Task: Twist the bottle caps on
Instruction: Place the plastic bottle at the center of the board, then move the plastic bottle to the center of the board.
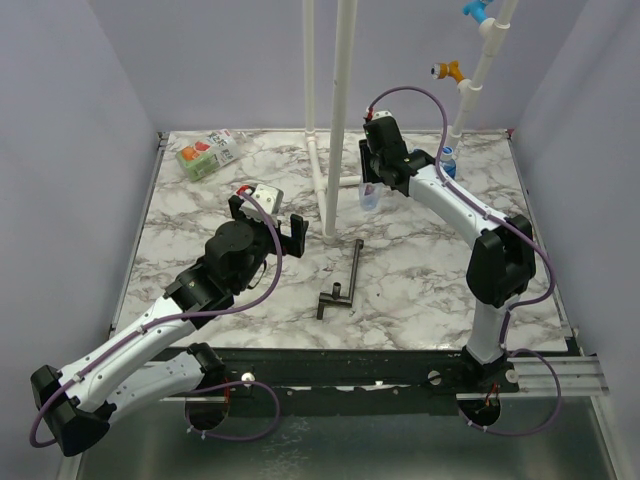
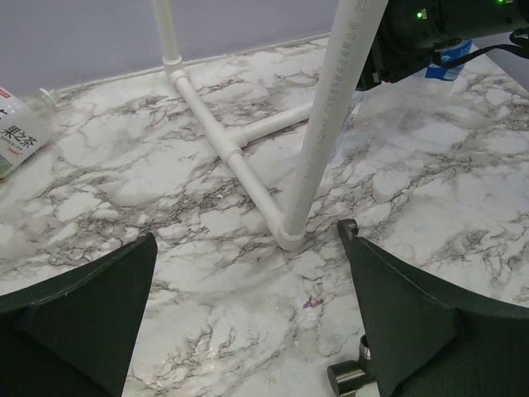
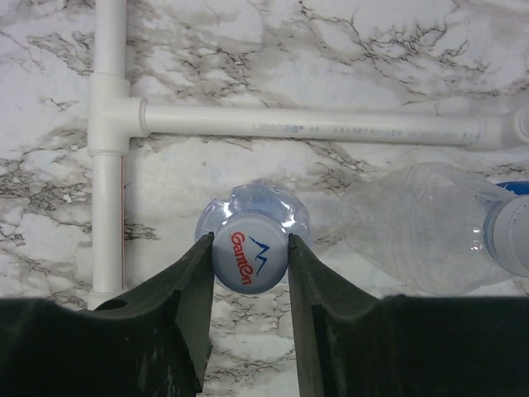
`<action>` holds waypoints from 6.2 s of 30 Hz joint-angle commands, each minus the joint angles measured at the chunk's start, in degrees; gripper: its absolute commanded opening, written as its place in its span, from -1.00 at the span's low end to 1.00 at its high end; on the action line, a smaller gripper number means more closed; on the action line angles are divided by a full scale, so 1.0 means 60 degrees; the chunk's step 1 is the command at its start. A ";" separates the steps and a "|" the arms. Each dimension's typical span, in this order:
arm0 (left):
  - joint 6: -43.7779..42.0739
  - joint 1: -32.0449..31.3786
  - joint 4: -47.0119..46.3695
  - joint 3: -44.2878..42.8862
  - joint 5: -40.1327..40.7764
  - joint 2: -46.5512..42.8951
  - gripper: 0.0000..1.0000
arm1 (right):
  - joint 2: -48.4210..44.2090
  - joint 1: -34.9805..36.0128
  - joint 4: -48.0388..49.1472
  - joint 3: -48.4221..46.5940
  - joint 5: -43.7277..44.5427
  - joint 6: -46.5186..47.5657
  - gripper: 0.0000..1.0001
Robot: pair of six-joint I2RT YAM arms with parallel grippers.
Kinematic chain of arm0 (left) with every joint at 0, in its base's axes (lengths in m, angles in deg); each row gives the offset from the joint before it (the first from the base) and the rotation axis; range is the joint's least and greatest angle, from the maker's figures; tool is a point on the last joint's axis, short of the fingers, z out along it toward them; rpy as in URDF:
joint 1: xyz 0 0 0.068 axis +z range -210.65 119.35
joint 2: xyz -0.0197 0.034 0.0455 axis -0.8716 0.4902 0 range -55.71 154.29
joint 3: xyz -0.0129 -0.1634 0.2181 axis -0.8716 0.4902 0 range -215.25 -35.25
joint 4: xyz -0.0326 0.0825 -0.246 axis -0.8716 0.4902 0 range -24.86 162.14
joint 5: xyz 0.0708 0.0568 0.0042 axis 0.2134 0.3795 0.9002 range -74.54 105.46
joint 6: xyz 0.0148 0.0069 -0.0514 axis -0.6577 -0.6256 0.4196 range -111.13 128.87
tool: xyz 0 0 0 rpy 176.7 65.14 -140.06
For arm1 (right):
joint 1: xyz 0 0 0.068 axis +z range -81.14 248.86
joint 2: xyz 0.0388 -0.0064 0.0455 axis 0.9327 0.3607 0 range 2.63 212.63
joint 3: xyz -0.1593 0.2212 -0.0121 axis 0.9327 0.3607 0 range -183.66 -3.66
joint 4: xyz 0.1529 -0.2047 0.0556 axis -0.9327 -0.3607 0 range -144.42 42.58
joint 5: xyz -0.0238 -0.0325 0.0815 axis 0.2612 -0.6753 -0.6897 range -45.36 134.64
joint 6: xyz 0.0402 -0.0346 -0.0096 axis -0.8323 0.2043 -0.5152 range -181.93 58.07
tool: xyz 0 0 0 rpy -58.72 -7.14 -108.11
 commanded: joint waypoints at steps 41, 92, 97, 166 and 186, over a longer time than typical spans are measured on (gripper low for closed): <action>0.0348 0.0356 0.0209 -0.0147 -0.0165 0.0355 0.97 | -0.0699 0.0035 0.0020 -0.0213 -0.0383 -0.0173 0.31; 0.6076 0.7387 0.1249 -1.3584 0.2491 1.5043 0.97 | -0.9043 0.0039 -0.0015 0.5664 -0.2007 -0.1999 0.92; 0.6044 0.7334 0.1224 -1.4084 0.2699 1.5478 0.97 | -0.8880 0.0032 -0.0013 0.5685 -0.2220 -0.1954 0.92; 0.8846 0.7066 0.1601 -0.8118 0.3983 1.3080 0.97 | -1.0158 0.0039 -0.0811 0.6207 -0.2862 -0.2962 0.92; 1.0058 0.5743 0.1585 -0.4643 0.3989 1.1102 0.97 | -1.0714 0.0035 -0.1132 0.6309 -0.2844 -0.3243 0.93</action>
